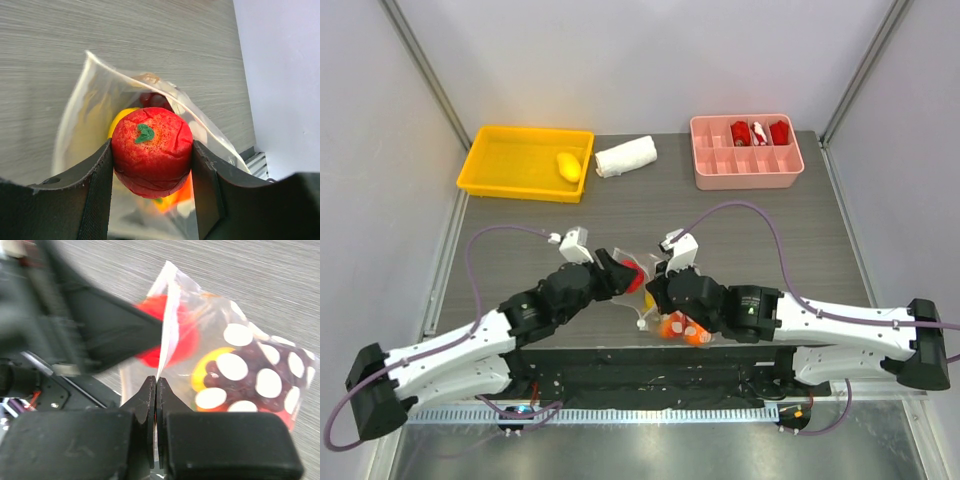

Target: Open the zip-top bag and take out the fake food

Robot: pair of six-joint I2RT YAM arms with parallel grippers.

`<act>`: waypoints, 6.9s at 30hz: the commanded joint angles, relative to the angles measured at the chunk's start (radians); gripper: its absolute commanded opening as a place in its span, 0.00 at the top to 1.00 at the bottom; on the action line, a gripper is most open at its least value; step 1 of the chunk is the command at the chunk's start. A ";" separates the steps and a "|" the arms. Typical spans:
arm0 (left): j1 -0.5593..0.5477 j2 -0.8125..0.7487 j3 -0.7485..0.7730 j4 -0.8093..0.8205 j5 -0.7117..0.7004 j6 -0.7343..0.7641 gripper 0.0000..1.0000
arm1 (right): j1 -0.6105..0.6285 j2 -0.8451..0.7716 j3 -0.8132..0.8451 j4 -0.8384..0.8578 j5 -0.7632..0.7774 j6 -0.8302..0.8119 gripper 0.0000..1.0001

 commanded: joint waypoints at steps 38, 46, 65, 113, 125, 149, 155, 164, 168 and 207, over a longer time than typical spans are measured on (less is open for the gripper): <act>0.921 1.306 1.343 -0.209 0.016 0.360 1.00 | 0.003 -0.121 0.008 -0.051 0.046 -0.033 0.99; 0.974 1.496 1.580 -0.308 0.216 0.191 1.00 | 0.003 -0.127 -0.003 -0.052 0.037 -0.021 0.99; 1.000 0.773 0.998 -0.345 0.326 0.176 0.08 | 0.003 -0.134 0.011 -0.061 0.035 -0.032 0.99; -0.208 0.104 0.116 -0.111 -0.209 -0.193 0.50 | 0.002 -0.091 0.021 -0.005 -0.035 -0.010 0.99; -0.014 0.389 0.060 0.309 0.208 -0.294 0.53 | 0.002 -0.097 0.034 0.023 -0.089 0.017 0.98; -0.048 0.588 0.186 0.105 0.394 -0.288 0.60 | 0.002 -0.089 0.045 0.001 -0.064 0.013 0.98; -0.077 0.629 0.226 0.103 0.385 -0.231 0.74 | 0.002 -0.078 0.049 0.006 -0.066 0.013 0.99; -0.077 0.462 0.202 0.022 0.198 -0.159 1.00 | 0.002 -0.106 0.040 -0.018 -0.026 0.010 0.99; -0.077 0.358 0.218 -0.059 0.149 -0.052 1.00 | 0.002 -0.129 0.009 -0.011 -0.008 -0.004 0.99; -0.077 0.123 0.532 -0.414 0.268 0.364 1.00 | 0.002 -0.154 0.092 -0.173 0.305 -0.091 0.99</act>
